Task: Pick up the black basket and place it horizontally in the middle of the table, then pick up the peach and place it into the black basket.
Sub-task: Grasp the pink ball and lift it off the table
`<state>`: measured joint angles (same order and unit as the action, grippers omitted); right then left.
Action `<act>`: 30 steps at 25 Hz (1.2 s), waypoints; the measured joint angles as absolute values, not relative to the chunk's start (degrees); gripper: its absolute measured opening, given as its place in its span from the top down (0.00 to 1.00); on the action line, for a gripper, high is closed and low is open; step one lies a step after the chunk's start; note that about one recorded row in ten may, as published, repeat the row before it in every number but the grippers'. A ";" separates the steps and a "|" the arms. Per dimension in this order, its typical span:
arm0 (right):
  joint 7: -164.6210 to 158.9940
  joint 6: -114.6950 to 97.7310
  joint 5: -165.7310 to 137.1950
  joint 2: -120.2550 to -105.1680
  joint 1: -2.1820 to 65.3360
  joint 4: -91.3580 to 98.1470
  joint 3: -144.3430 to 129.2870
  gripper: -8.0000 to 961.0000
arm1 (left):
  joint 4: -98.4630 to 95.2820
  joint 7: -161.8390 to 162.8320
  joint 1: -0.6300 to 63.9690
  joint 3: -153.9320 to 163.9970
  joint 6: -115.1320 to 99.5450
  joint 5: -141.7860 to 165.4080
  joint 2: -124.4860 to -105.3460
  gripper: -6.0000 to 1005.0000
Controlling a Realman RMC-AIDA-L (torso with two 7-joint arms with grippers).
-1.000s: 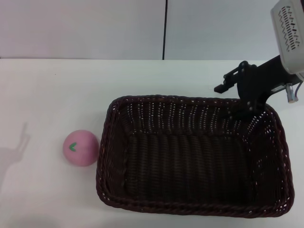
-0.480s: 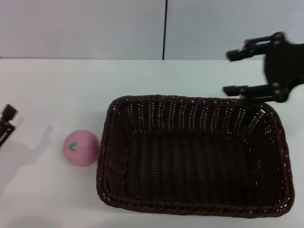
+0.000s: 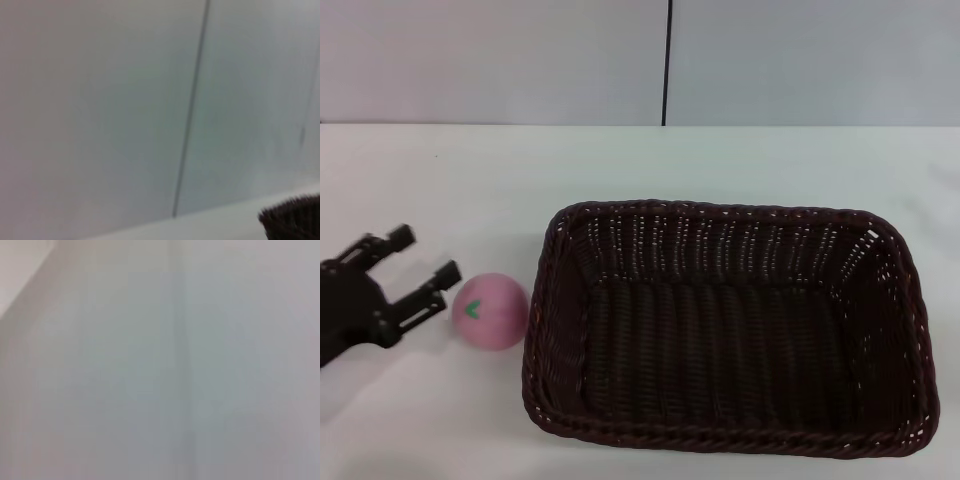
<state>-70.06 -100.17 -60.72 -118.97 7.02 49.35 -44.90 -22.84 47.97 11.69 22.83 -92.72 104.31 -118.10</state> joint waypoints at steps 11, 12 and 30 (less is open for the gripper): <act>-60.97 -103.58 -58.91 -118.69 7.30 29.96 -38.17 0.30 | -25.22 51.01 13.64 33.61 -86.74 104.68 -118.00 0.32; -60.97 -103.58 -58.91 -118.69 7.30 29.96 -38.17 0.30 | -26.11 52.38 13.62 34.26 -86.66 105.69 -117.98 0.32; -60.67 -100.73 -61.67 -118.62 9.00 29.45 -37.62 0.30 | -27.14 56.68 14.81 35.78 -81.61 113.49 -118.55 0.35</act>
